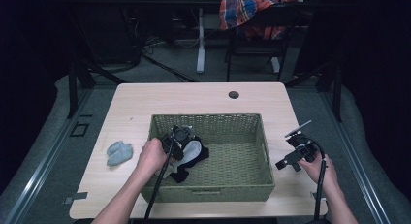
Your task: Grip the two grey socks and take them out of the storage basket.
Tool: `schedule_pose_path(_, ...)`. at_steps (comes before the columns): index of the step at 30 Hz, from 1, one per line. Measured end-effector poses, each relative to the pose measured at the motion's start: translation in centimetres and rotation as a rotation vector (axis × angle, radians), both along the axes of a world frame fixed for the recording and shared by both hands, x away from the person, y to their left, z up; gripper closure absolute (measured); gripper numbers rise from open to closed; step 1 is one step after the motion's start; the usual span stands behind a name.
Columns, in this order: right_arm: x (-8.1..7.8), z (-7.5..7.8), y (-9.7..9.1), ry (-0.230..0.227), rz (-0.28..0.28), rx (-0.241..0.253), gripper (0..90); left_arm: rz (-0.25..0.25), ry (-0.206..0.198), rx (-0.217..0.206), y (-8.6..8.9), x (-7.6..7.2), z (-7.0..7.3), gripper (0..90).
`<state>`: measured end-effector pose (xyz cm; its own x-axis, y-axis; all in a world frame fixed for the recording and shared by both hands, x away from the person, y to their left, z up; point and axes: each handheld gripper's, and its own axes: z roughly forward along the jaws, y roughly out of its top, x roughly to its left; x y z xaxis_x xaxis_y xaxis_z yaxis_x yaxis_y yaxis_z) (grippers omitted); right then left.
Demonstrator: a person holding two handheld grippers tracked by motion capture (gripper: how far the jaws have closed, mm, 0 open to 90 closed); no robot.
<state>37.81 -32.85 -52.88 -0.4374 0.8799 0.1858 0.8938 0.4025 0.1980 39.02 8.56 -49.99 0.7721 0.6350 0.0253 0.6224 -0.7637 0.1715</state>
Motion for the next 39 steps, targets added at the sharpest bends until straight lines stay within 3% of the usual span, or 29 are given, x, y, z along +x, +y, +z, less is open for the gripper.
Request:
schedule_pose_path(6, -0.1, 0.0, 0.1, -0.015, -0.02, 0.01, 1.1, -0.009, -0.022, -0.013, 0.3, -0.3, 1.0, 85.5)
schedule_pose_path(8, 0.0, 0.1, -0.1, -0.003, 0.002, -0.004, 1.1, -0.009, -0.039, -0.041, 0.7, -0.4, 2.0, 85.5)
schedule_pose_path(10, -0.2, 0.0, 0.0, -0.024, -0.026, 0.013, 1.1, -0.006, -0.055, -0.057, 0.9, -0.5, 2.6, 85.5)
schedule_pose_path(15, 0.0, 0.3, -0.2, 0.0, 0.004, -0.007, 1.1, -0.005, -0.077, -0.083, 1.4, -0.8, 3.9, 85.4)
schedule_pose_path(18, -0.2, 0.1, 0.0, -0.021, -0.029, 0.011, 1.1, -0.007, -0.082, -0.101, 1.5, -0.9, 4.4, 85.5)
schedule_pose_path(22, -0.1, 0.3, -0.3, -0.003, -0.001, -0.006, 1.1, -0.016, -0.092, -0.107, 1.3, -1.0, 5.1, 85.5)
schedule_pose_path(24, -0.3, 0.1, -0.1, -0.023, -0.031, 0.017, 1.1, -0.019, -0.095, -0.11, 1.2, -1.0, 5.4, 85.5)
schedule_pose_path(27, -0.3, 0.1, -0.1, -0.024, -0.032, 0.017, 1.1, -0.024, -0.099, -0.109, 1.0, -0.9, 5.8, 85.5)
schedule_pose_path(32, -0.1, 0.3, -0.3, -0.003, -0.001, -0.001, 1.1, -0.027, -0.122, -0.097, 0.8, -0.2, 7.5, 85.5)
schedule_pose_path(39, -0.2, 0.3, -0.3, -0.006, -0.007, 0.007, 1.1, -0.015, -0.138, -0.091, 1.2, 0.7, 9.3, 85.5)
